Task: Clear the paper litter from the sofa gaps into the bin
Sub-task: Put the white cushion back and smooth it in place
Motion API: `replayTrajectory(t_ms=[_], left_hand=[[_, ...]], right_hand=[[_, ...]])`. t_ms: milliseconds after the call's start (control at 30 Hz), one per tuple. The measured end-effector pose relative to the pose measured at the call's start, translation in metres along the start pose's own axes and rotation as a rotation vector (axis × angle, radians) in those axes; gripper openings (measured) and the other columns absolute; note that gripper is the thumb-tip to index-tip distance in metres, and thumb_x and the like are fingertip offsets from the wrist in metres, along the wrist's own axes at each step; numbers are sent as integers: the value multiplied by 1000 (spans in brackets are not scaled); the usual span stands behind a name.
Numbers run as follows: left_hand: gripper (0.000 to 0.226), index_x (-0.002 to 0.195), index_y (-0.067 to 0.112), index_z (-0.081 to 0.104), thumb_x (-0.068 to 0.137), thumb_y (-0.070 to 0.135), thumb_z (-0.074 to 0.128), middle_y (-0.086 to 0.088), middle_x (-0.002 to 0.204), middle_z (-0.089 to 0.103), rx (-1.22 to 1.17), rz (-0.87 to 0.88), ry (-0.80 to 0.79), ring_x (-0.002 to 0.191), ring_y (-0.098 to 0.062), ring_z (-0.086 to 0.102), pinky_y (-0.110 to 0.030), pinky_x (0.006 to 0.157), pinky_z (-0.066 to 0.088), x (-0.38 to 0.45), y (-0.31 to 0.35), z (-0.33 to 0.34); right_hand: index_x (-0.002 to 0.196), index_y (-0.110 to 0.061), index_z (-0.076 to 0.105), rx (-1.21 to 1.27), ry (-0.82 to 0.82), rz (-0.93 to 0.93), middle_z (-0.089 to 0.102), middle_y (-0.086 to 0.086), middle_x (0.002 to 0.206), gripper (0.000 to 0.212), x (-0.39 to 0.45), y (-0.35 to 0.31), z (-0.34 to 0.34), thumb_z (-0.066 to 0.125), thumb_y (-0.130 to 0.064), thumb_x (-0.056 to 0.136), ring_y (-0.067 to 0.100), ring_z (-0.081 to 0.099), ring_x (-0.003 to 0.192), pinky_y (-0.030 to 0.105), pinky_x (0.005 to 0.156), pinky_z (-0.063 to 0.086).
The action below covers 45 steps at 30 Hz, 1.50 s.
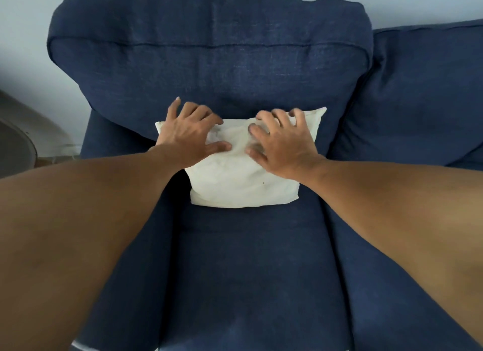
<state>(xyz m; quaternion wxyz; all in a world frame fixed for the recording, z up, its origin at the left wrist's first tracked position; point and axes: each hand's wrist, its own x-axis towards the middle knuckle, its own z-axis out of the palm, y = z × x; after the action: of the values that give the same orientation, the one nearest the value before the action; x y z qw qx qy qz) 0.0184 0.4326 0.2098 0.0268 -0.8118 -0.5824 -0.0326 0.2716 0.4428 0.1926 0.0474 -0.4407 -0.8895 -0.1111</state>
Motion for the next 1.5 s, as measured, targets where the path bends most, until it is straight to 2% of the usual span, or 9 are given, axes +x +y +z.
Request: replayTrajectory(t_ms=[167,400,633,767,900,1033,1200,1333,1500], left_hand=[[42,119,33,65,94,61,47,10,116,64,31,9,-68,116,-21,51,-51,115,16,7,1,0],[17,99,28,58,106,32,43,9,86,66,-196,-253,-41,86,-24,62,-56,117,7,17,6,10],[34,111,36,58,99,59,37,9,108,64,-90,-241,-129,114,-24,53,-68,112,5,14,-38,-6],[50,126,34,60,92,68,45,3,127,61,-22,-141,-266,126,-28,45,-61,114,12,5,-63,-11],[26,107,33,65,96,53,52,1,106,69,-48,-279,-154,107,-28,58,-50,105,29,22,-57,-12],[22,118,29,61,98,32,52,-5,119,63,-66,-530,32,114,-32,51,-49,98,34,32,-30,-6],[41,136,11,50,102,33,44,-8,136,54,-156,-168,370,127,-32,44,-47,108,32,3,29,13],[71,156,3,16,104,51,25,-13,164,16,68,127,65,151,-29,9,-50,120,13,-16,49,41],[76,156,15,-15,101,60,12,-7,165,-13,193,-15,-132,151,-26,-10,-53,121,1,-24,18,65]], right_hand=[[145,-20,44,83,-176,47,50,7,142,51,-3,4,9,43,-46,101,30,49,126,50,106,36],[116,-28,48,230,-250,168,59,-3,118,26,18,15,0,42,-9,100,27,52,113,73,101,29],[127,-21,59,182,-113,169,62,5,130,31,14,71,-11,43,-34,104,32,51,120,56,105,36],[133,-25,62,55,-205,49,64,2,128,43,-5,88,-9,47,-49,102,30,52,119,53,100,37],[106,-22,67,3,-148,88,68,-1,101,26,10,88,-5,48,-39,103,29,56,103,50,92,35],[110,-14,64,-49,1,308,66,10,106,20,18,71,-5,57,-11,91,36,53,101,53,91,36],[141,-6,55,85,194,125,57,13,141,47,0,-4,4,44,-22,98,36,50,128,56,113,32],[157,0,31,67,-4,-5,33,19,164,63,-18,-37,28,31,-38,107,34,26,153,58,121,22],[160,-2,21,60,-183,149,23,18,168,72,-21,2,38,31,-46,103,35,19,154,63,120,21]])
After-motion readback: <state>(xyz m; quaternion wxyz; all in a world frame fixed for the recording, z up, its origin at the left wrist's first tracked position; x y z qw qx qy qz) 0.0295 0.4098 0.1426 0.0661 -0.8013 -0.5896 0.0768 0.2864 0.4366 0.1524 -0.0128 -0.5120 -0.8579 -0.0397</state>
